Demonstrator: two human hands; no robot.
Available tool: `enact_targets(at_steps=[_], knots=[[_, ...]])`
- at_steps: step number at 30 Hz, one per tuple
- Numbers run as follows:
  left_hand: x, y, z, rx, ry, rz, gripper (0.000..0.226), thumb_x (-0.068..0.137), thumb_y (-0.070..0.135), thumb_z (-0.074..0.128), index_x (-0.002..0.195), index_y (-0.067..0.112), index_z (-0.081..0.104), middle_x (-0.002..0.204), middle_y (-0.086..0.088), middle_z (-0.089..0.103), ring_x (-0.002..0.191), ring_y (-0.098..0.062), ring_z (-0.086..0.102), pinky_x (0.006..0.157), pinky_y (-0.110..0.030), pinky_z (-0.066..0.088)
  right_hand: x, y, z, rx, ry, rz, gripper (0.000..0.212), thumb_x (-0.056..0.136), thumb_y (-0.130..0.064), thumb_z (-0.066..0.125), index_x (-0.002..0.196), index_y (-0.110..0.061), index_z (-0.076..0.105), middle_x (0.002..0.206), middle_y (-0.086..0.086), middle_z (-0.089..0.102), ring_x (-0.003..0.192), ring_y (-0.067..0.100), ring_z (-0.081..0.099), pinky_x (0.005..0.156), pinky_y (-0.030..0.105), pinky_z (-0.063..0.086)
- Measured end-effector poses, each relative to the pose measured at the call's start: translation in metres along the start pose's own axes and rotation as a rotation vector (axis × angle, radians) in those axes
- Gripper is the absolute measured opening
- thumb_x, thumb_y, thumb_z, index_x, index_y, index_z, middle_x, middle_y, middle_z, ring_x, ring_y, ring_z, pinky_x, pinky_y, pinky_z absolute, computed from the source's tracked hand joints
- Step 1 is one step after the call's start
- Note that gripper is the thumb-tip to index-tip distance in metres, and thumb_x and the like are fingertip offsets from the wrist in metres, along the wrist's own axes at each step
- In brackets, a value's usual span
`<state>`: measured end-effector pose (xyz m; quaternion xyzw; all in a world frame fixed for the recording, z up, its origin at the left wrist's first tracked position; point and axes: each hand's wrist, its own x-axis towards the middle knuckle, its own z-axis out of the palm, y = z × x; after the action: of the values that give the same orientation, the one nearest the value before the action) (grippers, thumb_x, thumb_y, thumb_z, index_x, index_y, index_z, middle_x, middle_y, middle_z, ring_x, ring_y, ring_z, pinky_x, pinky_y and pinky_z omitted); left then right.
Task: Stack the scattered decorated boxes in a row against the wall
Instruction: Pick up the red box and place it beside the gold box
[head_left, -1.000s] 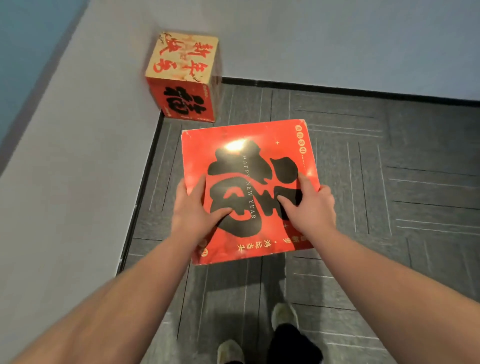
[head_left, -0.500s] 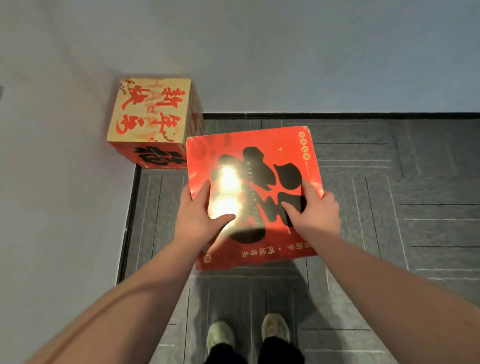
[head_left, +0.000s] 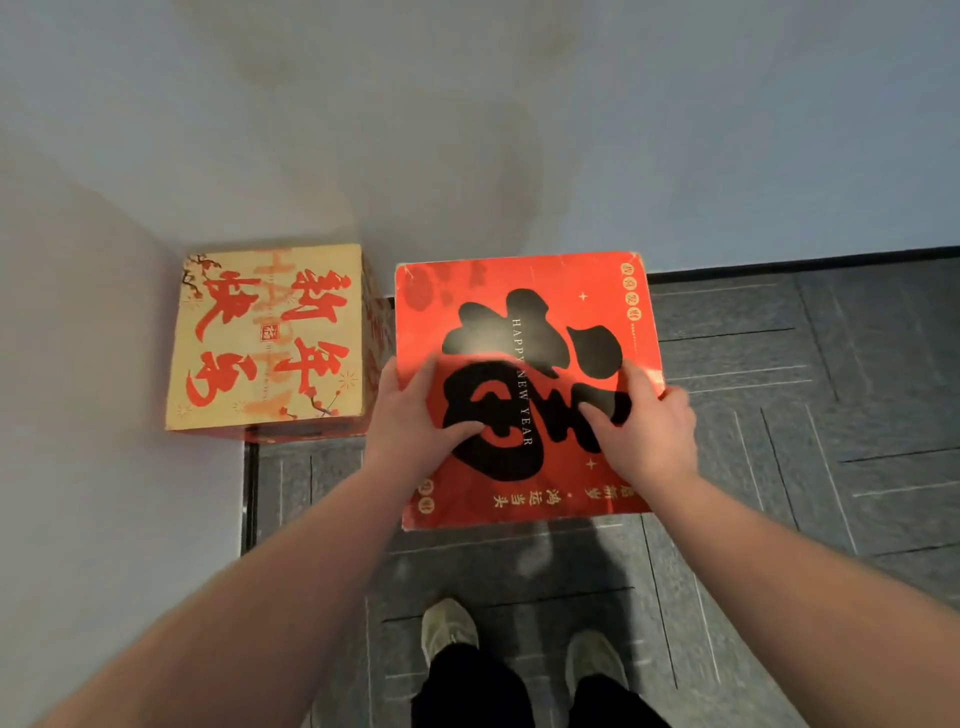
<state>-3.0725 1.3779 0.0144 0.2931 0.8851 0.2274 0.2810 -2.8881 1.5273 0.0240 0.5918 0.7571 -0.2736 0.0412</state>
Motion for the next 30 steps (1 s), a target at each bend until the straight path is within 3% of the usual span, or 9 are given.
enact_targets(at_steps=[12,30], knots=[[0.108,-0.015,0.022,0.062,-0.086,-0.114,0.099,0.071,0.054,0.074,0.149,0.038,0.016,0.157,-0.004,0.008,0.142,-0.027,0.019,0.113,-0.042,0.026,0.104,-0.021,0.052,0.040,-0.077,0.015,0.071,0.083,-0.054,0.064,0.144,-0.043,0.029,0.123,0.019,0.040,0.120,0.041,0.038,0.099,0.049,0.041],[0.182,-0.034,0.068,0.069,-0.100,-0.179,0.098,0.073,0.049,0.076,0.150,0.035,0.017,0.157,-0.001,0.009,0.142,-0.026,0.019,0.112,-0.042,0.028,0.179,-0.009,0.098,-0.008,-0.176,-0.017,0.074,0.087,-0.047,0.063,0.149,-0.033,0.025,0.122,0.018,0.039,0.116,0.038,0.041,0.095,0.044,0.044]])
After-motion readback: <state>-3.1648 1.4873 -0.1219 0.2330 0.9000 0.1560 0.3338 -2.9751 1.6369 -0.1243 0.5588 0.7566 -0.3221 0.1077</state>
